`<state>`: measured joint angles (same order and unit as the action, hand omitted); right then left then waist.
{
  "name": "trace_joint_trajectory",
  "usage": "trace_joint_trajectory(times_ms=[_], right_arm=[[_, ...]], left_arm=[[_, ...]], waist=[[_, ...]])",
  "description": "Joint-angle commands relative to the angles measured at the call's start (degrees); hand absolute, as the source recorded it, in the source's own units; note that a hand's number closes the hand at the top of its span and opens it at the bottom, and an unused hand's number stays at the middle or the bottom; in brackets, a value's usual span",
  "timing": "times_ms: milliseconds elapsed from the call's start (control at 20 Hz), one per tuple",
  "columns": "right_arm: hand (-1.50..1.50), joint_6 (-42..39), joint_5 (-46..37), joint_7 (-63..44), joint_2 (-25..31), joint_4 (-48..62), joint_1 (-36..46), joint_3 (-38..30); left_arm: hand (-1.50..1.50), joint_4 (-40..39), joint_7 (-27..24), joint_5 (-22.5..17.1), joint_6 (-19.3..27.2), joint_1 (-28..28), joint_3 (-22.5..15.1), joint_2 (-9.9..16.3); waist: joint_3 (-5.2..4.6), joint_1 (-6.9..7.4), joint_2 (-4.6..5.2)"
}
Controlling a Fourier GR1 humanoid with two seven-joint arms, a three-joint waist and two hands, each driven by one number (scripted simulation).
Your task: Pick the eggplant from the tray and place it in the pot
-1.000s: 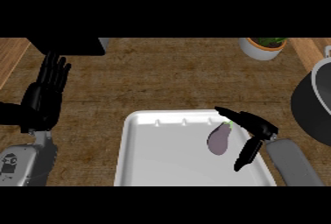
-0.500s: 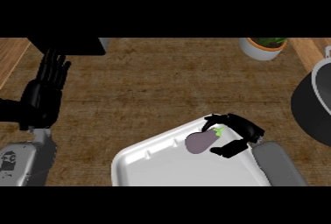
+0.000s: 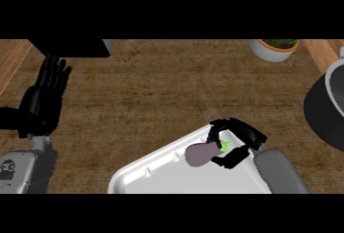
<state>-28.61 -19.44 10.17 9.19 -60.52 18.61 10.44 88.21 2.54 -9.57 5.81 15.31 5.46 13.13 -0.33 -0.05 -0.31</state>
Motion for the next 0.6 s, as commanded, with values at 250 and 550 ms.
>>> trace_joint_trajectory(times_ms=[250, 550], right_arm=[[1.5, 19.89, -25.24, -0.25, 1.69, -17.61, -4.65, 17.01], [1.5, 29.32, -38.99, -11.78, 2.34, -36.39, -17.72, 26.8]], left_arm=[[0.0, -0.51, 0.37, 0.93, 1.27, -0.37, 0.53, -0.24], [0.0, 1.55, 0.77, 1.24, 1.93, -2.94, 1.07, 0.07]], waist=[[0.07, -2.23, -1.43], [0.17, -3.55, -1.38]])
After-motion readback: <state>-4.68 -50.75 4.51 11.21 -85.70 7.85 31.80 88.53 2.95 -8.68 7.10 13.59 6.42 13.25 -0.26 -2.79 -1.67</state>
